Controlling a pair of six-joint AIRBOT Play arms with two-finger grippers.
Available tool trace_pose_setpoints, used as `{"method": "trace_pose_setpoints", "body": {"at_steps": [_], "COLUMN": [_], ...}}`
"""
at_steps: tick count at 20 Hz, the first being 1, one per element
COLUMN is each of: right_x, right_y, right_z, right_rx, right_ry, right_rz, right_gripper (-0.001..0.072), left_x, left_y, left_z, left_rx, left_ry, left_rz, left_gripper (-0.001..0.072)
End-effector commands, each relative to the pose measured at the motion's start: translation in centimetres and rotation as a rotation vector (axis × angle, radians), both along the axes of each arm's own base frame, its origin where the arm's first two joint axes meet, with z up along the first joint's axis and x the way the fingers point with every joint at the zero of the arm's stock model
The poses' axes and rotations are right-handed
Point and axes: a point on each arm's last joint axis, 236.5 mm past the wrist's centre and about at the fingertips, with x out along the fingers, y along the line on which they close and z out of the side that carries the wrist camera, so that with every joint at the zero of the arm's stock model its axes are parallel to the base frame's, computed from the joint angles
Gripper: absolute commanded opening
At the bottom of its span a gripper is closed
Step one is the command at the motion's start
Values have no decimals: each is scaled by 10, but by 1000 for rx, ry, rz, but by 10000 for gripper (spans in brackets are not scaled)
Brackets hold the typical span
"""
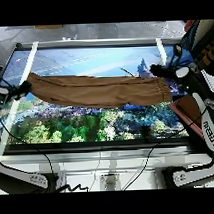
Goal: Fold the clothes and pants, and hang the long-sleeved shirts on hangers.
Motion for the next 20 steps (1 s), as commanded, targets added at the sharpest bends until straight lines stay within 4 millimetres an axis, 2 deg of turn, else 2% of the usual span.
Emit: {"method": "trace_pose_setpoints", "body": {"at_steps": [1,5,8,10,12,16,18,20], "right_x": [12,14,9,4,-2,-18,-29,-37], "right_y": [68,152,212,249,281,335,359,378], "right_z": [39,38,18,1,-14,-64,-83,-95], "right_rx": [-11,56,97,125,152,218,249,295], "right_ry": [-117,-103,-36,13,46,163,217,238], "right_rz": [100,209,300,350,381,403,429,432], "right_gripper": [26,25,25,25,25,25,25,24], "left_x": [8,11,7,3,-2,-15,-22,-28], "left_y": [-20,-53,-86,-116,-153,-232,-258,-274], "left_z": [56,124,166,190,207,217,230,238], "left_rx": [156,317,396,408,411,416,421,410], "left_ry": [-43,-156,-231,-279,-317,-351,-389,-412], "left_rz": [-162,-292,-368,-412,-471,-637,-676,-699], "left_gripper": [8,9,10,9,9,9,9,10]}}
